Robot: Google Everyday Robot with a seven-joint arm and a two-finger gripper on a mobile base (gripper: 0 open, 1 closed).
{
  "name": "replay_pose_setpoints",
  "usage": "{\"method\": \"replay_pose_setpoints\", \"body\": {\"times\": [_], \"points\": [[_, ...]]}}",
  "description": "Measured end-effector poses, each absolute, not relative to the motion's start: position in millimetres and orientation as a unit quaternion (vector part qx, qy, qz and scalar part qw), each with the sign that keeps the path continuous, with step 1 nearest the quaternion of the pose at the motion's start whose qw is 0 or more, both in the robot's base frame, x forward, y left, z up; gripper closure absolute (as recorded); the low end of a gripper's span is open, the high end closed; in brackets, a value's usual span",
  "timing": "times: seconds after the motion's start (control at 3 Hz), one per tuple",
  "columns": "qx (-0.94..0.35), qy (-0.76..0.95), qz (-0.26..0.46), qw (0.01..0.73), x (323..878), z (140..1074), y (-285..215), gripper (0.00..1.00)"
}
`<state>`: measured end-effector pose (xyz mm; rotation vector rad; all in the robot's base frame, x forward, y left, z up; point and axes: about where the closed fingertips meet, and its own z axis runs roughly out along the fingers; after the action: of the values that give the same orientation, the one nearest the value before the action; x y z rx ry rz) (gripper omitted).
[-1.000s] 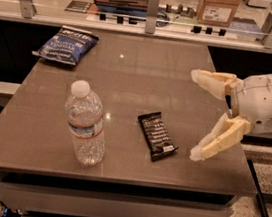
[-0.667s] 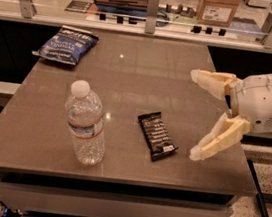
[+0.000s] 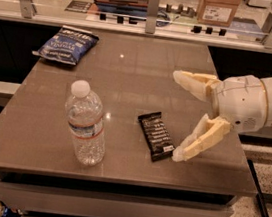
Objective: Move water bottle near blue chip bag
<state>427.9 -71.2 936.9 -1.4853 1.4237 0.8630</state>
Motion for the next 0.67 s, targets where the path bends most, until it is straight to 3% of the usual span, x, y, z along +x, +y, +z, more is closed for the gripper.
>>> {"method": "replay_pose_setpoints", "body": {"times": [0.67], "points": [[-0.601,0.547,0.376,0.445,422,926,-25,0.00]]}}
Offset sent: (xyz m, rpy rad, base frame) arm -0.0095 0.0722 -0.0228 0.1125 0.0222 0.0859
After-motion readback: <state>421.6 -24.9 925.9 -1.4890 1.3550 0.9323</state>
